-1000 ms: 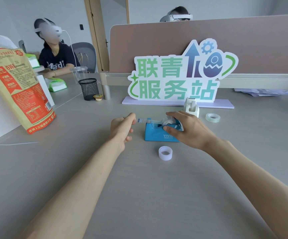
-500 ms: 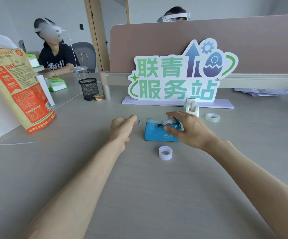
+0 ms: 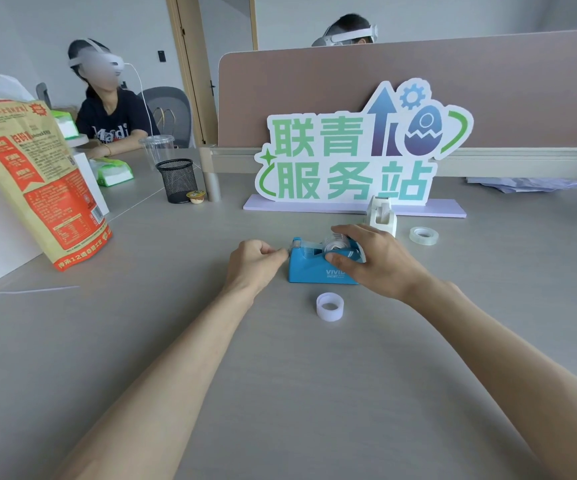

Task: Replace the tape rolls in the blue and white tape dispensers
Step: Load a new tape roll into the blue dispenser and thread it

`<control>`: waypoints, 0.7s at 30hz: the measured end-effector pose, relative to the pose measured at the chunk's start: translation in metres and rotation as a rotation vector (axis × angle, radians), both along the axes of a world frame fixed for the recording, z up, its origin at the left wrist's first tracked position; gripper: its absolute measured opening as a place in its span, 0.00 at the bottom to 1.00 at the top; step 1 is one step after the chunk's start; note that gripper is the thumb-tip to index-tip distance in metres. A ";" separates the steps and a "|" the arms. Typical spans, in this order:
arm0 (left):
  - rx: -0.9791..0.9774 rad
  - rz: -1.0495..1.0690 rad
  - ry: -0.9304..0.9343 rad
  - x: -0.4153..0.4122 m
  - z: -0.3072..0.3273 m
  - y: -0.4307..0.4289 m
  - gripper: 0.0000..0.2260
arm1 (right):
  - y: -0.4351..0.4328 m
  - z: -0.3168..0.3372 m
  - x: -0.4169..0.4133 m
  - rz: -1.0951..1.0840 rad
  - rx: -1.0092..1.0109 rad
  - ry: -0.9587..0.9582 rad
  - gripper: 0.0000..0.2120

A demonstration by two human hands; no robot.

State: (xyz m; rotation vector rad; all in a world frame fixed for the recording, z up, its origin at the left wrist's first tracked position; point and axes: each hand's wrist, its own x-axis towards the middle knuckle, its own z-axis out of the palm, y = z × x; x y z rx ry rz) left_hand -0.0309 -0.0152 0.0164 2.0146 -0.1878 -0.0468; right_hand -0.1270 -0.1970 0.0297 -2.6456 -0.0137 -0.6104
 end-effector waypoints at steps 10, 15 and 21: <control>0.099 -0.053 0.079 0.007 0.004 0.001 0.09 | 0.002 -0.003 0.001 -0.003 0.035 -0.042 0.23; 0.159 -0.064 0.083 0.010 0.005 0.002 0.05 | 0.002 -0.004 0.001 0.002 0.040 -0.048 0.25; 0.163 -0.071 0.049 0.007 0.004 0.005 0.05 | 0.001 -0.003 0.000 0.007 0.040 -0.037 0.26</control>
